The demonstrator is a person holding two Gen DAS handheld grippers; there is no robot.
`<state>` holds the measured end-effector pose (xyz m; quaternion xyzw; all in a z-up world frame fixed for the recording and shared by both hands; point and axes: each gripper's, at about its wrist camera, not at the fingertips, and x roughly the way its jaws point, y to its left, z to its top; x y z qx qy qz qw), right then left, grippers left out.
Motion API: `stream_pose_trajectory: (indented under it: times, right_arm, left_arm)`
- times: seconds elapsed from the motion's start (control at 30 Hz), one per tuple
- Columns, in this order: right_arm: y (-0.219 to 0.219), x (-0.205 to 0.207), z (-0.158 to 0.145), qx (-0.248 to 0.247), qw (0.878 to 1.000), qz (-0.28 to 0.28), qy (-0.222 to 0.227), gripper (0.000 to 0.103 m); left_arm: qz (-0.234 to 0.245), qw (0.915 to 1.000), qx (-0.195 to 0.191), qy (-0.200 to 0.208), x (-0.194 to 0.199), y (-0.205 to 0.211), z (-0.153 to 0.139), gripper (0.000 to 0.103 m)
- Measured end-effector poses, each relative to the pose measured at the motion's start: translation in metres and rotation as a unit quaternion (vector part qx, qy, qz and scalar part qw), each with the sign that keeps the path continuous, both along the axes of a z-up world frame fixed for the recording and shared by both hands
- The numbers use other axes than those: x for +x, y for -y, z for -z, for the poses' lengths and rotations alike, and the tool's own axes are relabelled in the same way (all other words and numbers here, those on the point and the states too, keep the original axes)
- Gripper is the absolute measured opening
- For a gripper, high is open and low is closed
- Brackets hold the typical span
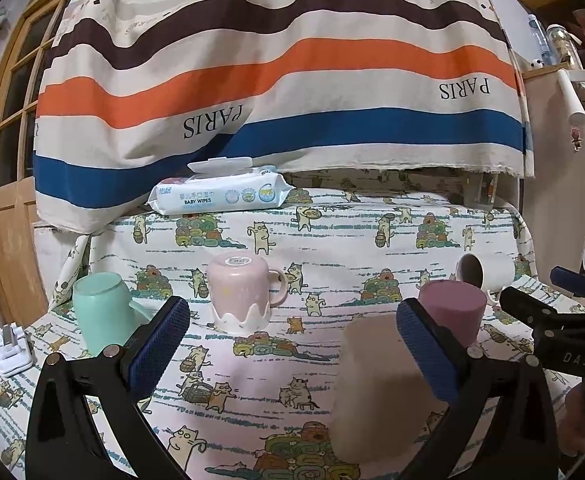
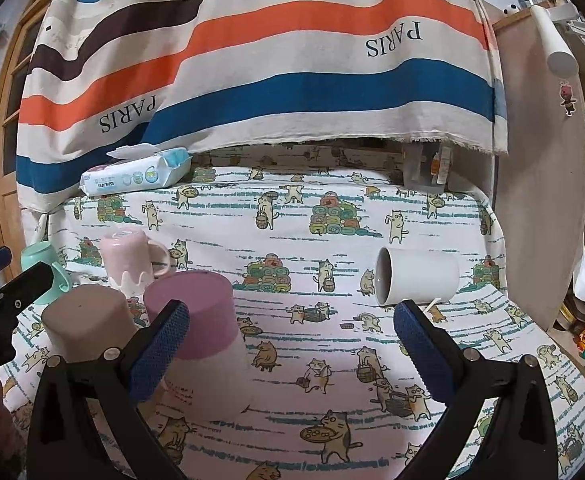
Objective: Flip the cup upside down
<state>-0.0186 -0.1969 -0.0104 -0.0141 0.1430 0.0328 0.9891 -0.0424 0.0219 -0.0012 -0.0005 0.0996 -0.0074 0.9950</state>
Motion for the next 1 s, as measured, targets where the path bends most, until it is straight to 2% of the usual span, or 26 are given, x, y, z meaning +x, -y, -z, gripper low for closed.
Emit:
stream_pose_trajectory:
  times: [1.0]
  right_arm:
    - [-0.0008, -0.0004, -0.0001, 0.000, 1.000, -0.001, 0.000, 0.103]
  left_arm:
    - [0.002, 1.0000, 0.001, -0.004, 0.0010, -0.0003, 0.0003, 0.103]
